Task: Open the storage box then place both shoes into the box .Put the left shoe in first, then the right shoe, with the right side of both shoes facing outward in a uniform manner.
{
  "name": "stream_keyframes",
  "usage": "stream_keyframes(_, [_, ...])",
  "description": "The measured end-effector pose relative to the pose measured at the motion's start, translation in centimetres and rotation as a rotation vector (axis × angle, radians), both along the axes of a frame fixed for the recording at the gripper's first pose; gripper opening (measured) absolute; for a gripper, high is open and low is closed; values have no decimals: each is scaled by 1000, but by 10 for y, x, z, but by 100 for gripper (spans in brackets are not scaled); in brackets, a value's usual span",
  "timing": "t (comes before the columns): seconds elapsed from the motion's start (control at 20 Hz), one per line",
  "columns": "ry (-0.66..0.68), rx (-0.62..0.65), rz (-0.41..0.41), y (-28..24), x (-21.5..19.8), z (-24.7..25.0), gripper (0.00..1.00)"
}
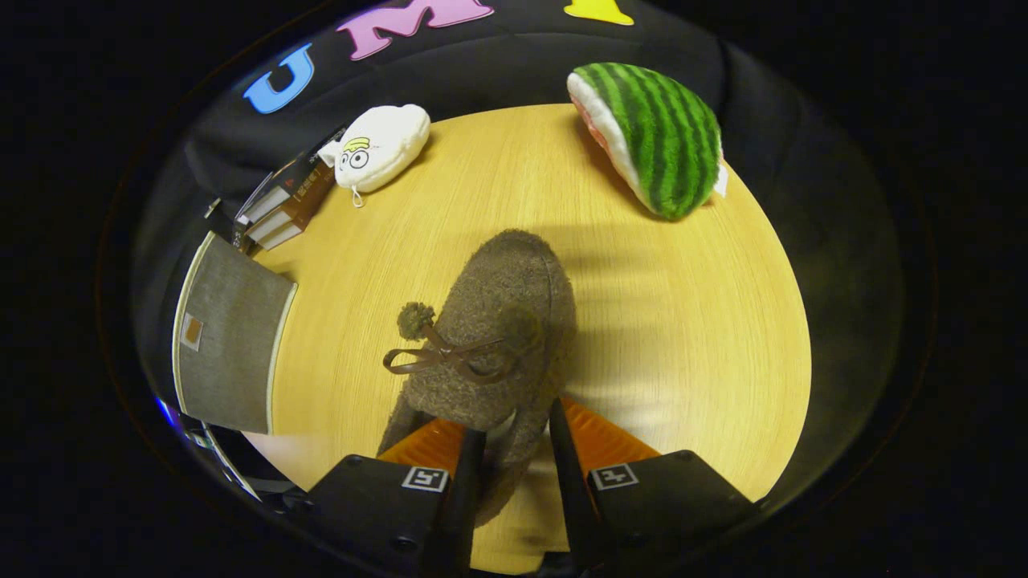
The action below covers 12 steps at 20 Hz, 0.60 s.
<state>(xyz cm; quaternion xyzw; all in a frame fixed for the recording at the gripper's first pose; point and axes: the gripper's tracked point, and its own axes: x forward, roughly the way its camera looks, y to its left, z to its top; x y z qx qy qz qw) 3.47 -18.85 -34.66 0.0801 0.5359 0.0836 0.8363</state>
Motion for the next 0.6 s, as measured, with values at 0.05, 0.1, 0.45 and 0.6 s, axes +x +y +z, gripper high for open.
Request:
stream_keyframes(0.05, [-3,1,-9,-2,2,1,42])
stream_keyframes(0.1, [-14,1,-7,-5,4,1,30])
stream_keyframes(0.45, [-71,-22,16,10,2,17,5])
stream_keyframes(0.6, [-99,3,-32,24,1,42,5])
